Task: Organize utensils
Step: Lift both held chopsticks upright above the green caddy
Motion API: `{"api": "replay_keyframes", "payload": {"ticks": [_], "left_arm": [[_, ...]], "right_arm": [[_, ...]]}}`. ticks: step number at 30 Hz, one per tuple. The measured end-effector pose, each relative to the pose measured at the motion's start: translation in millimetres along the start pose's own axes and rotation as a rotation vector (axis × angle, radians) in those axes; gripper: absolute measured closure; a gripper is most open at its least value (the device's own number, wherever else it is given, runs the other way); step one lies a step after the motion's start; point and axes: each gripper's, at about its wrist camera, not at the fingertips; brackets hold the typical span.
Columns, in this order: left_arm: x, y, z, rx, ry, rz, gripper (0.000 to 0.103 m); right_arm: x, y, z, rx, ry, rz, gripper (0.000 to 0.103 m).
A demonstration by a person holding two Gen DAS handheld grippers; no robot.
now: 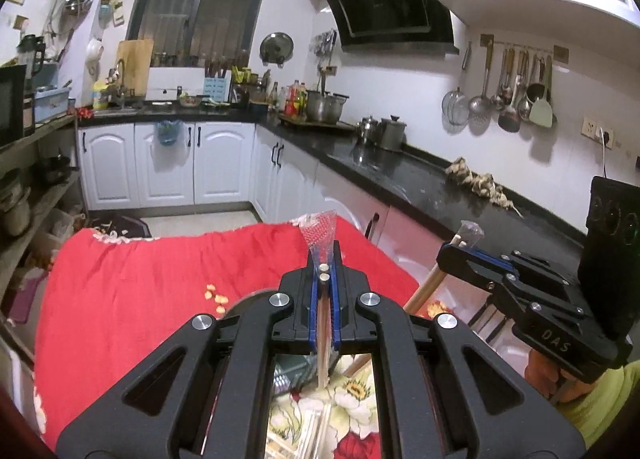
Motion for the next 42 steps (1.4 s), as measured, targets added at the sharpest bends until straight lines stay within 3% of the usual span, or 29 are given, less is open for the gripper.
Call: {"api": "replay_keyframes", "payload": {"ticks": [13, 22, 42], "left_arm": [[3.9, 30.2, 2.1, 0.013, 0.076, -0.085, 0.101], [-7.7, 34.2, 12.5, 0.035, 0.134, -0.095, 0.101], [-60.2, -8.1, 14.3, 0.011, 0.192, -0.011, 0.101]], "right_arm": [[7.6, 36.1, -5.8, -0.001, -0.016, -0.103, 0.098], [-0.2, 45.7, -17.1, -0.019, -0.027, -0.14, 0.098], [-68.0, 8.2, -36.1, -0.109, -0.038, -0.026, 0.098]]}}
Point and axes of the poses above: each gripper's, at about its wrist camera, not at the fingertips, and x roughly against the way its jaws point, z to its left, y to its top, and after that the axes turned 13 degrees about z, right-handed
